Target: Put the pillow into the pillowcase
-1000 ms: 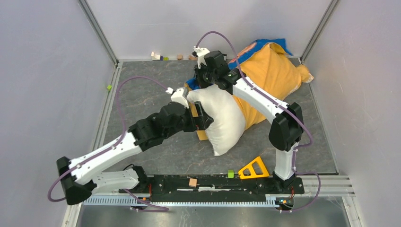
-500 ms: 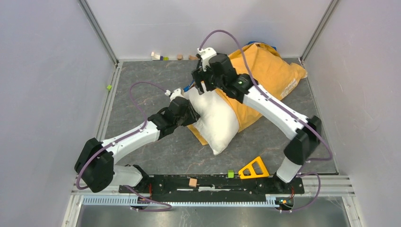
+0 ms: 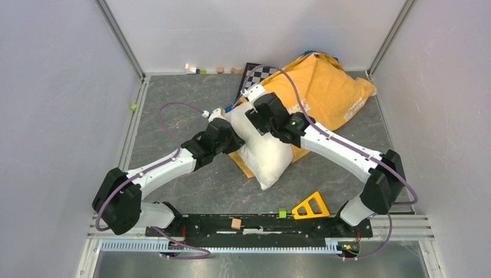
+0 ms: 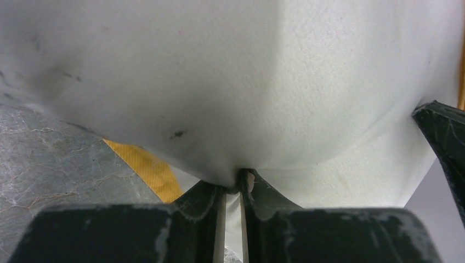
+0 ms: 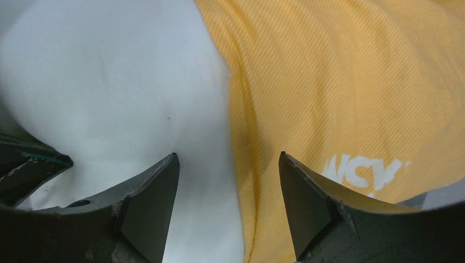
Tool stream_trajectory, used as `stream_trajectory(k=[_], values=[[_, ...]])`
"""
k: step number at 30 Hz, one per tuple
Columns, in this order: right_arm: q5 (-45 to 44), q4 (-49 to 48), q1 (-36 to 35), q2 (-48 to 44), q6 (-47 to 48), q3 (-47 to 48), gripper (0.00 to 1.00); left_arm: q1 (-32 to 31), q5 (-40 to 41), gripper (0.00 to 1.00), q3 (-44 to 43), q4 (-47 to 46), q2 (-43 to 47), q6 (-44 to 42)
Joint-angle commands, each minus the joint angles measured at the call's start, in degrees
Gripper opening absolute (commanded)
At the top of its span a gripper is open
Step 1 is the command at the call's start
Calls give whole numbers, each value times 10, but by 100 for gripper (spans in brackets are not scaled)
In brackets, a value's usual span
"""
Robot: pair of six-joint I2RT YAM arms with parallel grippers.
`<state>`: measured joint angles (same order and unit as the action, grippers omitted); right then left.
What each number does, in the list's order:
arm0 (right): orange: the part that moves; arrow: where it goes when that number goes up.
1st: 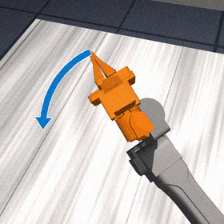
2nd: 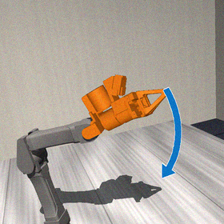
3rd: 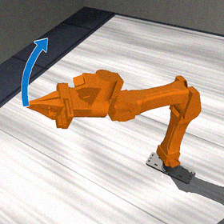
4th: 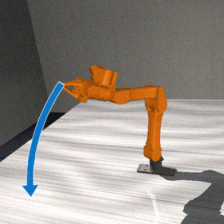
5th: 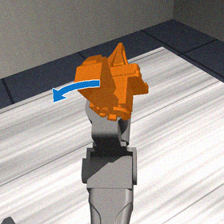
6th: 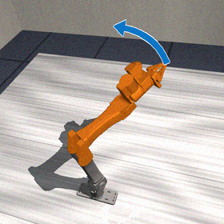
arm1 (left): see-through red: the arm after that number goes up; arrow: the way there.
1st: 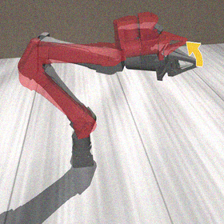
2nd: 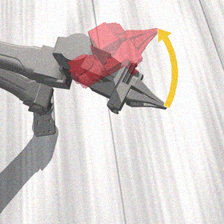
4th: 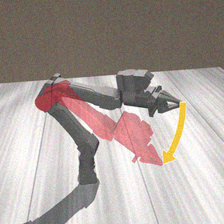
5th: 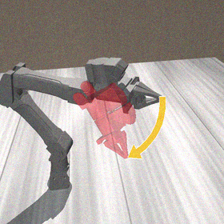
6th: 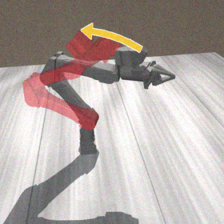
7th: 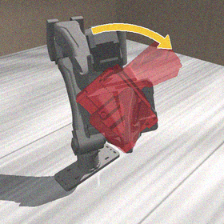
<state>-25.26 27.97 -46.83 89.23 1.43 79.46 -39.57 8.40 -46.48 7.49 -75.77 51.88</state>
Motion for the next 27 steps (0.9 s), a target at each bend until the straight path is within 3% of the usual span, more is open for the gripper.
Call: stream_trajectory(k=[1, 6, 11, 13, 16, 22, 25, 27], values=[[-146, -11, -6, 19, 11, 6, 69, 4, 2, 15, 7, -24, -12, 15], [-256, -43, -5, 9, 7, -27, 56, 7, 18, 9, 0, 4, -16, 13], [-254, -49, -6, 30, 24, -11, 40, 10, 10, 6, -2, 6, -28, 12], [-243, -46, -8, 37, 25, 0, 28, 9, 8, 5, -2, 3, -28, 14], [-226, -32, -30, 39, 25, 30, 0, 10, -5, 4, -1, -11, -33, 14], [-160, 25, -158, 52, -1, 159, 0, 9, -41, 3, -21, -29, -46, 19], [-82, 11, -168, 45, -36, 164, 0, 7, -46, 2, -27, -31, -32, 32], [-88, 4, -163, 42, -41, 145, 0, 7, -39, 2, -28, -27, -13, 39]])
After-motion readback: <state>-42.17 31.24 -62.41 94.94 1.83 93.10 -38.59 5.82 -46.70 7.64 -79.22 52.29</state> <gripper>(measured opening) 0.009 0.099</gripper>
